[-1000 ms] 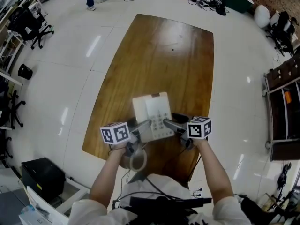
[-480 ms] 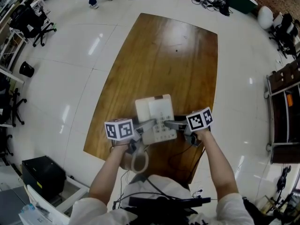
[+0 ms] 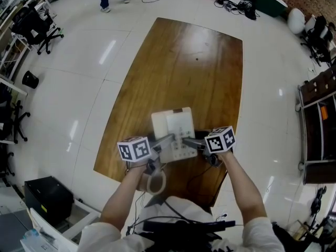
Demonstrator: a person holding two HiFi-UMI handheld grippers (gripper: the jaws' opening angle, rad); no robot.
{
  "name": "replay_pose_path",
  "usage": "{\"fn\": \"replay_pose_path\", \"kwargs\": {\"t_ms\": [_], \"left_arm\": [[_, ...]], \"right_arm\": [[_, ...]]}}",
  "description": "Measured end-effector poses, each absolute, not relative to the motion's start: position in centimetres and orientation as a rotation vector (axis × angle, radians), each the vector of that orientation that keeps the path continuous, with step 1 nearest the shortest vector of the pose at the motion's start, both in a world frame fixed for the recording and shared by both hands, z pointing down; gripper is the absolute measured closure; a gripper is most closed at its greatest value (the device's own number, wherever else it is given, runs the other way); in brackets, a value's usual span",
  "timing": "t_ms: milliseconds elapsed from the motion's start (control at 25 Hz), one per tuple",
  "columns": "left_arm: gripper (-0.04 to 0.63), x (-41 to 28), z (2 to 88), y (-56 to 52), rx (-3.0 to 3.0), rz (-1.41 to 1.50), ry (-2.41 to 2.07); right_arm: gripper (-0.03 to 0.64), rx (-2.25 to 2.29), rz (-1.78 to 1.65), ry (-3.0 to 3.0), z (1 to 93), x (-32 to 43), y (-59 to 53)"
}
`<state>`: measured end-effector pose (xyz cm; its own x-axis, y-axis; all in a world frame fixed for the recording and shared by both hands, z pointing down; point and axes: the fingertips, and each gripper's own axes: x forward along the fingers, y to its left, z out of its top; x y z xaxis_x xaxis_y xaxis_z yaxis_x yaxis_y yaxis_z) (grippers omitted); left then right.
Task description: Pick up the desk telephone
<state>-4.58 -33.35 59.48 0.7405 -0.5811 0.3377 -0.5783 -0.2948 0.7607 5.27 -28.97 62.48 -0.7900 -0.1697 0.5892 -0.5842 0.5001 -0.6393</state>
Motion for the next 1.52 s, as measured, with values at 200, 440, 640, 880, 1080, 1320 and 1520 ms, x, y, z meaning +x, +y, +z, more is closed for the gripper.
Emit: {"fn": "replay_pose_path", "kwargs": {"t_ms": [200, 440, 640, 880, 1080, 1320, 1520], "left_arm": [[0.175, -4.6, 58.2, -32.7, 2.019, -0.014, -0.930], [0.178, -4.8, 55.3, -32.3, 2.152, 0.024, -0.981], [0.179, -5.7, 52.3, -32.4, 2.172, -0.071, -0.993], [0.179, -6.3, 47.4, -31.8, 2.256, -0.157, -1.005], [0.181, -6.2, 43.3, -31.6, 2.334, -0.214, -0.998], [0.181, -6.4, 38.9, -30.2, 2.409, -0.291, -0.981], [0.181, -6.7, 35.6, -28.8, 2.463, -0.353, -0.989]], "right_arm": [[0.344, 0.668, 1.165, -2.363, 62.0, 5.3, -28.9], [0.354, 0.777, 1.108, -2.432, 60.3, 4.7, -28.8], [0.356, 0.866, 1.013, -2.532, 56.7, 4.3, -29.3], [0.356, 0.928, 0.912, -2.618, 52.1, 3.9, -29.0], [0.356, 0.983, 0.826, -2.681, 48.2, 4.0, -28.9], [0.357, 1.040, 0.700, -2.742, 43.8, 3.9, -28.0], [0.357, 1.066, 0.623, -2.792, 40.8, 3.6, -27.0]]}}
